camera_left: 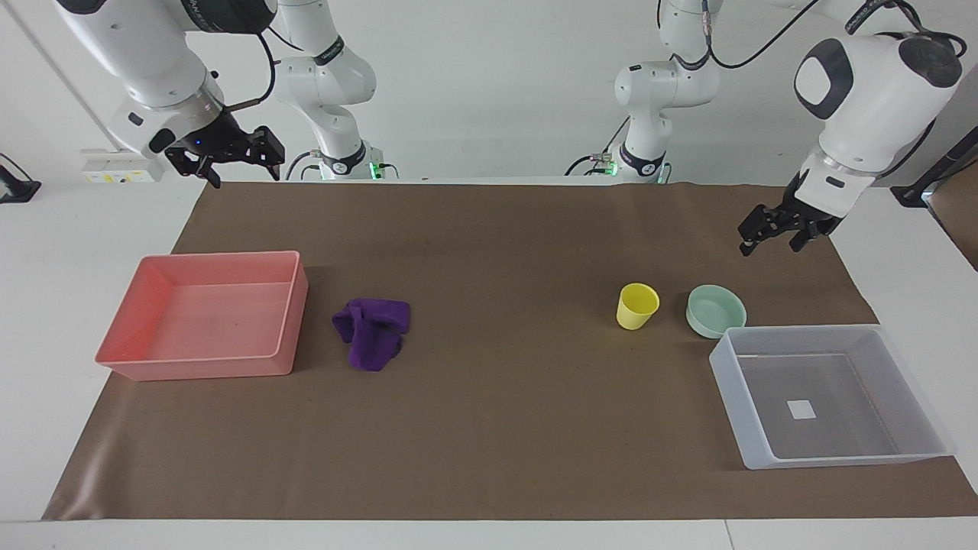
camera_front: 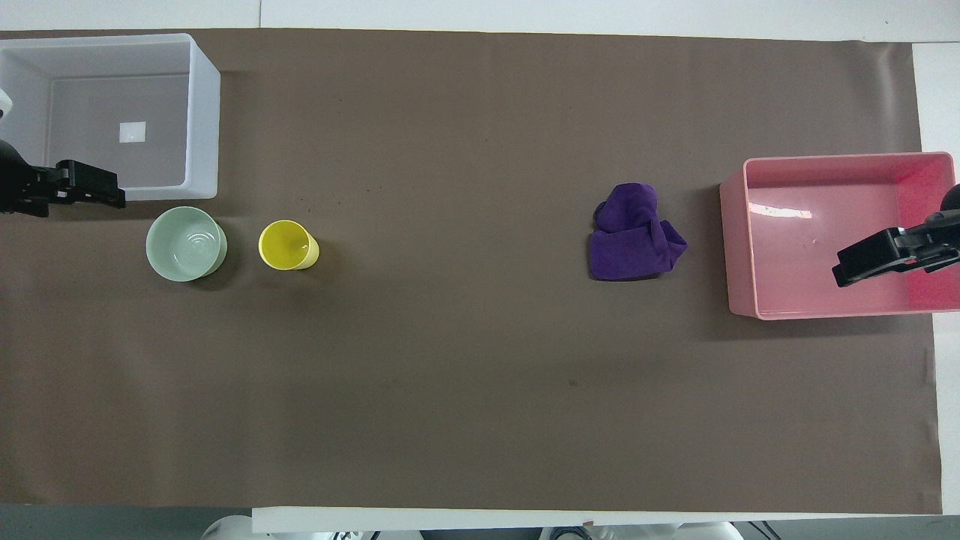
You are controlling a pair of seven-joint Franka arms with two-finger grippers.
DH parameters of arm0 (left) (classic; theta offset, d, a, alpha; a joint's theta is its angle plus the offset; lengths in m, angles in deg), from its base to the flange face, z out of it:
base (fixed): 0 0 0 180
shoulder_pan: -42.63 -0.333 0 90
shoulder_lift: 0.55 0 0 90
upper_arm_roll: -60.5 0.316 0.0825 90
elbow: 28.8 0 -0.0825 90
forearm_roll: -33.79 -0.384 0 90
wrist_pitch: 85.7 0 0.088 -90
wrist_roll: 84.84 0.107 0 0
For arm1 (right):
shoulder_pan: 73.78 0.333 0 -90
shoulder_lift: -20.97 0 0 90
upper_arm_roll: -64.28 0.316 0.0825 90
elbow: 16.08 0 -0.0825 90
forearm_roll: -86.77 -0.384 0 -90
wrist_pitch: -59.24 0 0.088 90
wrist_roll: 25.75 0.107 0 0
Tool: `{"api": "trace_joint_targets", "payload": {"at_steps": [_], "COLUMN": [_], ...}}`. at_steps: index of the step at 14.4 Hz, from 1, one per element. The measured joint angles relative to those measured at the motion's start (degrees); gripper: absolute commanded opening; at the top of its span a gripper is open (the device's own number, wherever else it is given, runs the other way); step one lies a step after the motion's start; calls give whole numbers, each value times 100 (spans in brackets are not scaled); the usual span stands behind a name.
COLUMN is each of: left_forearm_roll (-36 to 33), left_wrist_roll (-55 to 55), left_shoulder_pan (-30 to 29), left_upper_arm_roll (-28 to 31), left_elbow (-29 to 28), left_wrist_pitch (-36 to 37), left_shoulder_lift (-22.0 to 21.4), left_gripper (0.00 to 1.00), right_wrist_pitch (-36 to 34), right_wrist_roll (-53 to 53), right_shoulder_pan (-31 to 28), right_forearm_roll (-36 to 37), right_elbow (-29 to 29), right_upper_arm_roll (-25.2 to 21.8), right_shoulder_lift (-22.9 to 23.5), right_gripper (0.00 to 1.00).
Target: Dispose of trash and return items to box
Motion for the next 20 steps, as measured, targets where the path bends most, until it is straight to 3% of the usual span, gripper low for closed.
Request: {"api": "trace_joint_targets", "payload": {"at_steps": [6, 9, 10, 11, 12, 13, 14, 18, 20], "left_forearm_roll": [0, 0, 0, 0, 0, 0, 0, 0, 0], "left_wrist_roll": [-319, -326, -323, -324, -324, -324, -319, -163, -156], "left_shoulder_pan": [-38, -320, -389, -416, -420, -420, -420, -421, -412], "left_upper_arm_roll": [20, 30, 35, 37, 36, 33, 30, 23, 14], "left_elbow": [-1878, -2235, -2245, -2243, -2242, -2239, -2234, -2080, -1690], "left_wrist_pitch": [-2047, -3279, -3516, -3670, -3795, -3896, -3975, -3906, -3161], "left_shoulder_lift": [-56, 361, 561, 727, 870, 981, 1063, 1138, 1089], "left_gripper": [100, 100, 96, 87, 41, 5, 0, 0, 0], "right_wrist_pitch": [1, 188, 374, 582, 831, 1145, 1473, 2943, 3751], "right_wrist_roll": [0, 0, 0, 0, 0, 5, 17, 472, 564], "right_shoulder_pan": [0, 0, 7, 24, 46, 73, 111, 642, 822], "right_forearm_roll": [0, -7, -19, -38, -131, -260, -361, -412, -412], "right_elbow": [1, 1, -15, -64, -169, -313, -460, -1021, -1424], "right_upper_arm_roll": [0, 0, 1, 4, 7, 10, 19, 45, 51], "right_shoulder_lift": [-3, -48, -52, -49, -32, 26, 126, 887, 1199], "right_gripper": [100, 100, 100, 100, 100, 100, 100, 100, 100]}}
